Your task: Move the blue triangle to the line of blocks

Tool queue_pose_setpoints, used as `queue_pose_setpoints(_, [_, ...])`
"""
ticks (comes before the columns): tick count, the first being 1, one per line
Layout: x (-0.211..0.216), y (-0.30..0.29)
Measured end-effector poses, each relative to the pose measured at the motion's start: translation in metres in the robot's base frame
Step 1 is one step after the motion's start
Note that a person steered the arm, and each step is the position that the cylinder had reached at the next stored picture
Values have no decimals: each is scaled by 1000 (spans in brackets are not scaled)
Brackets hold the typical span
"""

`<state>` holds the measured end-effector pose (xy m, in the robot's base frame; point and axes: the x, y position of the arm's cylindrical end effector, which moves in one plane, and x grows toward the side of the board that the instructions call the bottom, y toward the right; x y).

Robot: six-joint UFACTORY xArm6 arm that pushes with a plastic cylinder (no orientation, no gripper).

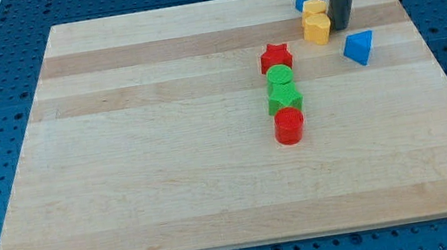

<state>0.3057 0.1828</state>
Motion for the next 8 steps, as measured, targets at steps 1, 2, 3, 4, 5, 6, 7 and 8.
queue_pose_setpoints(1, [1, 9])
queue_pose_setpoints(2, [2, 32])
queue_pose_setpoints(3, [9, 54])
queue_pose_setpoints(4, [26, 69])
queue_pose_setpoints(5, [48, 73])
queue_pose_setpoints(6, [74, 73])
queue_pose_setpoints(7, [80, 51])
queue_pose_setpoints(8, [80, 19])
